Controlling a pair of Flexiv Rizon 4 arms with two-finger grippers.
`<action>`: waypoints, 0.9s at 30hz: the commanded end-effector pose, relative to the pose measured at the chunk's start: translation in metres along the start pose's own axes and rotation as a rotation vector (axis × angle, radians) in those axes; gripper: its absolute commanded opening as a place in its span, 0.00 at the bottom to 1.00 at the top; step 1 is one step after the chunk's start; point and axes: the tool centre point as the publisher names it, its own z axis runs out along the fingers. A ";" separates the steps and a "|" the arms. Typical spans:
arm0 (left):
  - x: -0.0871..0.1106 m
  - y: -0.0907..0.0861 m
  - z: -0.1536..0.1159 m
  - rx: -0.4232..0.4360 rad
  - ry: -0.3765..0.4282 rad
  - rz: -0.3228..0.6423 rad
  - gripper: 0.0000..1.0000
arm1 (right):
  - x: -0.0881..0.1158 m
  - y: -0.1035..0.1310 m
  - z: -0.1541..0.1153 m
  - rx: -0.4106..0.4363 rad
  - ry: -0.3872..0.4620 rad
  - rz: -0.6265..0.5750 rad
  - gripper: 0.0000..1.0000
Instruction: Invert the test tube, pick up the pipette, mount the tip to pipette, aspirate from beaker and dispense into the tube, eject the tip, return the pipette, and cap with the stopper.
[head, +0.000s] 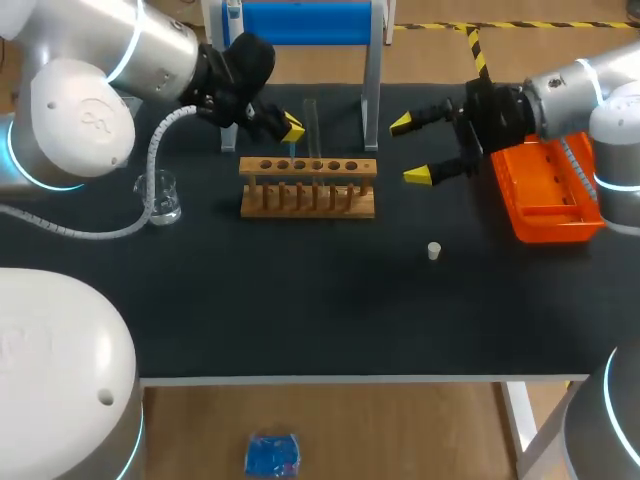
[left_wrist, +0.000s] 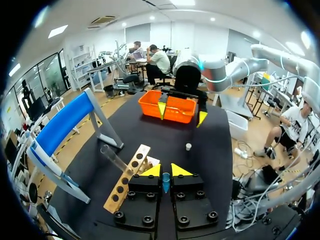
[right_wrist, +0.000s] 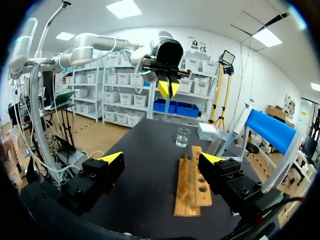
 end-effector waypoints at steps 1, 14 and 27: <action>0.000 0.000 -0.001 -0.002 0.003 0.000 0.00 | 0.022 0.017 0.002 -0.014 -0.028 0.012 1.00; 0.000 0.000 -0.001 -0.002 0.003 0.000 0.00 | 0.037 0.045 0.035 -0.132 -0.023 0.133 1.00; 0.000 0.000 -0.001 -0.002 0.003 0.000 0.00 | 0.035 0.049 0.083 -0.183 0.004 0.112 1.00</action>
